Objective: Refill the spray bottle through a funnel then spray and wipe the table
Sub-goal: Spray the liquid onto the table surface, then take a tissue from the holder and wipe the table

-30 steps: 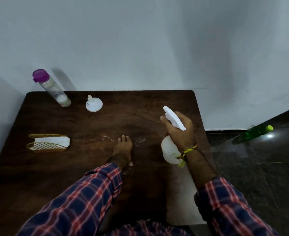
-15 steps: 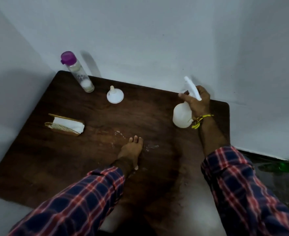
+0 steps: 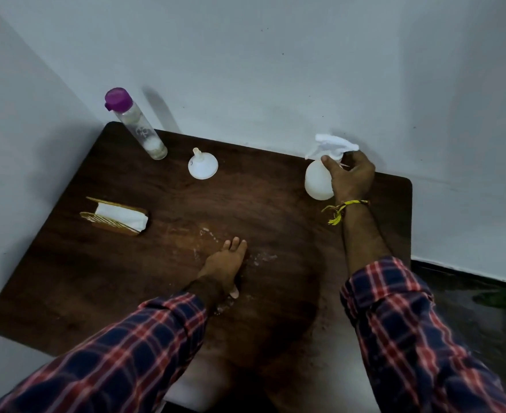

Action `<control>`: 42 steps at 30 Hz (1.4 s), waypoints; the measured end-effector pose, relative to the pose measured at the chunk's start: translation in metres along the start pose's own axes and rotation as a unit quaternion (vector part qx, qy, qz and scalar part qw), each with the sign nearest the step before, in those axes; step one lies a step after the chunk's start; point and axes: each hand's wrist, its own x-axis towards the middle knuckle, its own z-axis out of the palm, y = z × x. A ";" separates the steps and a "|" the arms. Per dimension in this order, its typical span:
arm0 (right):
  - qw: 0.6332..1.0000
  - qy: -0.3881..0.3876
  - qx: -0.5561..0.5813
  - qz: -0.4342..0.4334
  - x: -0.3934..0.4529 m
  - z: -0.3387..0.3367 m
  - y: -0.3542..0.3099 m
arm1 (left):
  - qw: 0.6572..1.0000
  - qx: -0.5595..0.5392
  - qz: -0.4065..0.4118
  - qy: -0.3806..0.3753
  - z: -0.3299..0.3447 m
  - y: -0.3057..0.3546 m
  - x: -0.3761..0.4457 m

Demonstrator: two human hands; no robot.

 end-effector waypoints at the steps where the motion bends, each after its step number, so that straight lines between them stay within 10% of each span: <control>1: 0.999 -0.038 -0.017 -0.012 0.004 -0.003 0.001 | 1.000 0.000 0.000 -0.001 0.000 0.000 0.000; 10: 0.959 -0.252 -0.087 -0.101 0.034 -0.028 -0.011 | 1.000 0.005 -0.002 -0.014 -0.001 0.002 0.001; 27: 0.972 -0.188 -0.130 -0.050 0.021 -0.025 -0.005 | 1.000 0.017 0.008 -0.013 -0.001 -0.001 0.001; 34: 0.986 -0.041 -0.147 0.073 -0.068 -0.037 -0.001 | 0.999 -0.013 0.048 0.012 0.004 -0.011 -0.008; 42: 0.969 -0.030 -0.159 0.187 -0.204 -0.004 0.004 | 0.969 -0.109 0.139 0.172 0.033 -0.066 -0.054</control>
